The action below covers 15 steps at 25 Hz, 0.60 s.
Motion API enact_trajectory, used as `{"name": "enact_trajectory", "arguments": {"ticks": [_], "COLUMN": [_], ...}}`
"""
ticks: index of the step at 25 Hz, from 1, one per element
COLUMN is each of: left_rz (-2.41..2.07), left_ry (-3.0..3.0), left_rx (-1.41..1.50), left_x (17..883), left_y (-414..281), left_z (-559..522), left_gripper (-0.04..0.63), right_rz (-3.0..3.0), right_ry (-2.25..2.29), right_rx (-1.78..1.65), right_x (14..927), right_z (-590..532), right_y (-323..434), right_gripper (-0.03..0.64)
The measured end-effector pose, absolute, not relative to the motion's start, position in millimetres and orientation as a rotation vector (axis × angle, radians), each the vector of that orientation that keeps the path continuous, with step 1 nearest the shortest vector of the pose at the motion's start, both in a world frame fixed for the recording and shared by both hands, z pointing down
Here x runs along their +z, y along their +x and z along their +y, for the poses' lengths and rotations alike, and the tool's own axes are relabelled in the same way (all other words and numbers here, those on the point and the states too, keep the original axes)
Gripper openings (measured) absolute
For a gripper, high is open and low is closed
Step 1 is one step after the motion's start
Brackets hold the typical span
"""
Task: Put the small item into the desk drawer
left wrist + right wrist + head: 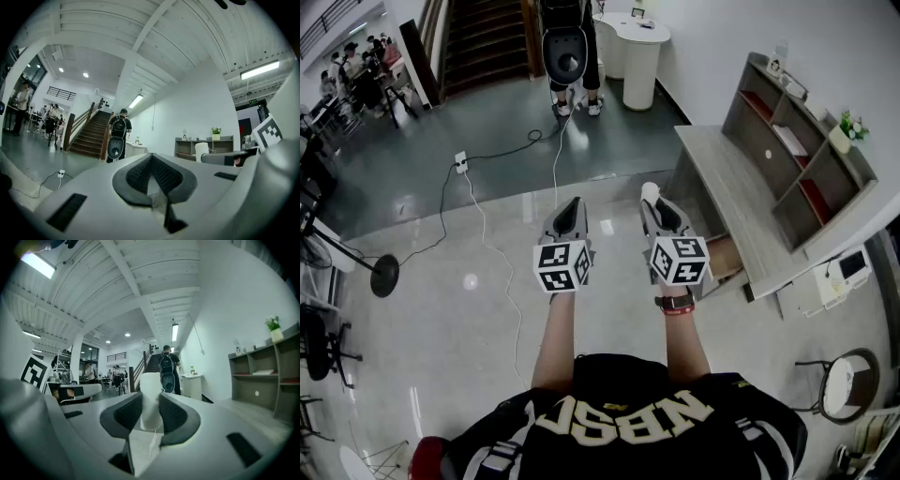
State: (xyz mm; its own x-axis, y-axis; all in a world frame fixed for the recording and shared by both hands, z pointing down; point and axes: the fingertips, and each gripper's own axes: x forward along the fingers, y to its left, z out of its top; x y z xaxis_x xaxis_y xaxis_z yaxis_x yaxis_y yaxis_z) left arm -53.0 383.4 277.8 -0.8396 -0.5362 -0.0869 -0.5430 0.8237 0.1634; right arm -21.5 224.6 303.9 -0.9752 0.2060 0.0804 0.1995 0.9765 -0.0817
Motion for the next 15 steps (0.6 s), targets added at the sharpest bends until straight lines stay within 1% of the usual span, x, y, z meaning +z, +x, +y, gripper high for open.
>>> {"name": "enact_trajectory", "arguments": {"ticks": [6,15], "left_rz": [2.944,2.938], "left_ry": [-0.882,-0.923], "left_rx": [0.279,0.187], "left_x": [272,278], "left_y": [-45,-35], "left_z": [356,325], "left_gripper": [0.014,0.014], "right_rz": [-3.045,-3.057], "right_ry": [-0.334,-0.345], "right_rx": [0.133,0.255], "right_x": [307,324], "right_z": [203,181], "right_y": [-13,-4], "right_gripper": [0.121,0.124]}}
